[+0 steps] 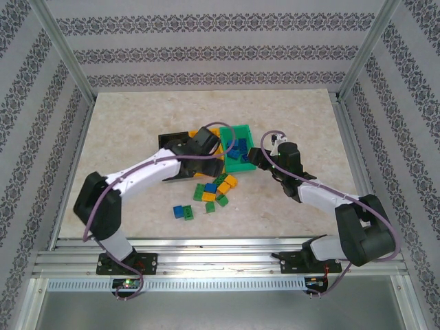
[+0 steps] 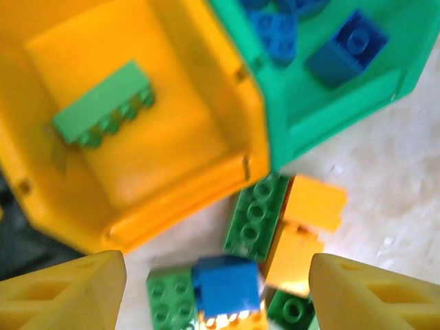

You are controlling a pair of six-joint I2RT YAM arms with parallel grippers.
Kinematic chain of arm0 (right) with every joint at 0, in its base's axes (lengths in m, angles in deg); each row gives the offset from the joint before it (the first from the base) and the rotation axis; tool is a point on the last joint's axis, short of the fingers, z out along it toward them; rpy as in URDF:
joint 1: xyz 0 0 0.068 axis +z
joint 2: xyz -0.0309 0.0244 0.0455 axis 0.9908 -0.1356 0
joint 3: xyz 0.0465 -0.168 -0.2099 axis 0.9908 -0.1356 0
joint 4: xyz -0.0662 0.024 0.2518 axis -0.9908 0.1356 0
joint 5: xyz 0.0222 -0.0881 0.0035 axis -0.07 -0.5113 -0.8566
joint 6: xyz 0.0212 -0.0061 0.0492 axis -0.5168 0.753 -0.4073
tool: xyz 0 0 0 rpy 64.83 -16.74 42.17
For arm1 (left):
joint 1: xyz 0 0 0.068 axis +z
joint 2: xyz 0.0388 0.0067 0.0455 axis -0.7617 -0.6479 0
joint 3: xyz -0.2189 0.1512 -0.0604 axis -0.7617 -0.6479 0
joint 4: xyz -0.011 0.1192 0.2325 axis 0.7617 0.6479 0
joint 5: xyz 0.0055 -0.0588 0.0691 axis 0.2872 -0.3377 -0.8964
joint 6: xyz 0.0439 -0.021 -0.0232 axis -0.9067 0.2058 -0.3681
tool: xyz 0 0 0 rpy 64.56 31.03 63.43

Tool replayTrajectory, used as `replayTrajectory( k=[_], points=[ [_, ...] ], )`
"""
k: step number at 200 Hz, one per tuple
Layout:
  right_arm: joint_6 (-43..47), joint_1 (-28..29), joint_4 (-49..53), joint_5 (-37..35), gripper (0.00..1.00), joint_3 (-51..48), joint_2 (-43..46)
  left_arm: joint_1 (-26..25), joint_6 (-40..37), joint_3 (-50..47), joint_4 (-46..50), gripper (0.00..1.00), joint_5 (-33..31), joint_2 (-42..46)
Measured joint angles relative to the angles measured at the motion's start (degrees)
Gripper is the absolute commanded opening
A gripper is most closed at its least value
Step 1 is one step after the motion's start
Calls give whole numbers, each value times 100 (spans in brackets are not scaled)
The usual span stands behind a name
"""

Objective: Sort the legos into containers by color
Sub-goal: Pick up the lego from the middle-left of the table.

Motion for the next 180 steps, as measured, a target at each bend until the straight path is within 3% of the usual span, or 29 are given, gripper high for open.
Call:
replayTrajectory(
  k=[34,118,180],
  points=[
    [-9,0,-98,33,59,-2,-55,0,330,-953,-70,70,-4,638],
    [-15,0,-136,33,59,-2,-103,0,1410,-2050,697,67,-332,1906],
    [-15,0,-138,33,59,-2,-107,0,2050,-2682,833,63,0,1947]
  ],
)
